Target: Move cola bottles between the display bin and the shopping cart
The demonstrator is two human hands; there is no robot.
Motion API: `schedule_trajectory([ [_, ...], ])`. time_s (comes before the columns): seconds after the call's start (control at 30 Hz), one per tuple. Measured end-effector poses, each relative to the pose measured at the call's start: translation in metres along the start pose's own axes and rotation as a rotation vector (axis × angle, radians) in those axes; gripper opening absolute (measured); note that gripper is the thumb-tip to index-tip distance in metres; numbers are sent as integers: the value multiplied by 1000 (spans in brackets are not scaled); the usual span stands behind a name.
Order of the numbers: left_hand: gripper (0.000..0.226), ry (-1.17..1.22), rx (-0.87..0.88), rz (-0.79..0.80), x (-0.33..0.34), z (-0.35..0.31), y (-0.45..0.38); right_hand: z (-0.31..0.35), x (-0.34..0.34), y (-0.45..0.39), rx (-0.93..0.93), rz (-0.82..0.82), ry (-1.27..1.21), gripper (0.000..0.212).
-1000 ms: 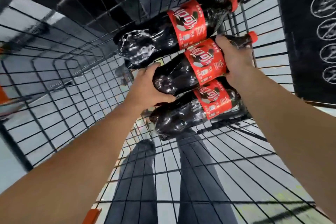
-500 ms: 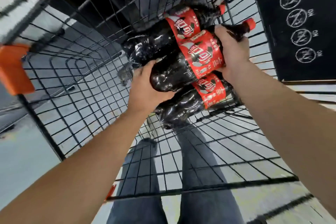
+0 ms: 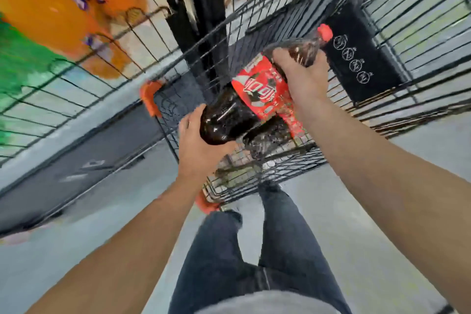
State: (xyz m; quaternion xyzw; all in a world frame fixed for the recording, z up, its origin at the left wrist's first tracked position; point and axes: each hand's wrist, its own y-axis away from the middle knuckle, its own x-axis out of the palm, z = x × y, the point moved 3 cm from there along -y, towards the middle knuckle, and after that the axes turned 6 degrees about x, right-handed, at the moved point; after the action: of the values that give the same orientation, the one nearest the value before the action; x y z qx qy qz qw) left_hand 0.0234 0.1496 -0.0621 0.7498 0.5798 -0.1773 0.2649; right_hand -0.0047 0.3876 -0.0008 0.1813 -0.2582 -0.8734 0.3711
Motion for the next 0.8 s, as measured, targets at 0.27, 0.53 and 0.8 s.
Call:
schedule_trajectory([
  [0.27, 105, 34, 77, -141, -90, -33, 71, 38, 9, 126, -131, 112, -31, 70],
  [0.53, 103, 38, 118, -351, -139, -30, 153, 42, 21, 217, -236, 262, -11, 86],
  [0.8, 106, 46, 68, -612, -185, -12, 282, 12, 37, 328, -347, 500, 45, 76],
])
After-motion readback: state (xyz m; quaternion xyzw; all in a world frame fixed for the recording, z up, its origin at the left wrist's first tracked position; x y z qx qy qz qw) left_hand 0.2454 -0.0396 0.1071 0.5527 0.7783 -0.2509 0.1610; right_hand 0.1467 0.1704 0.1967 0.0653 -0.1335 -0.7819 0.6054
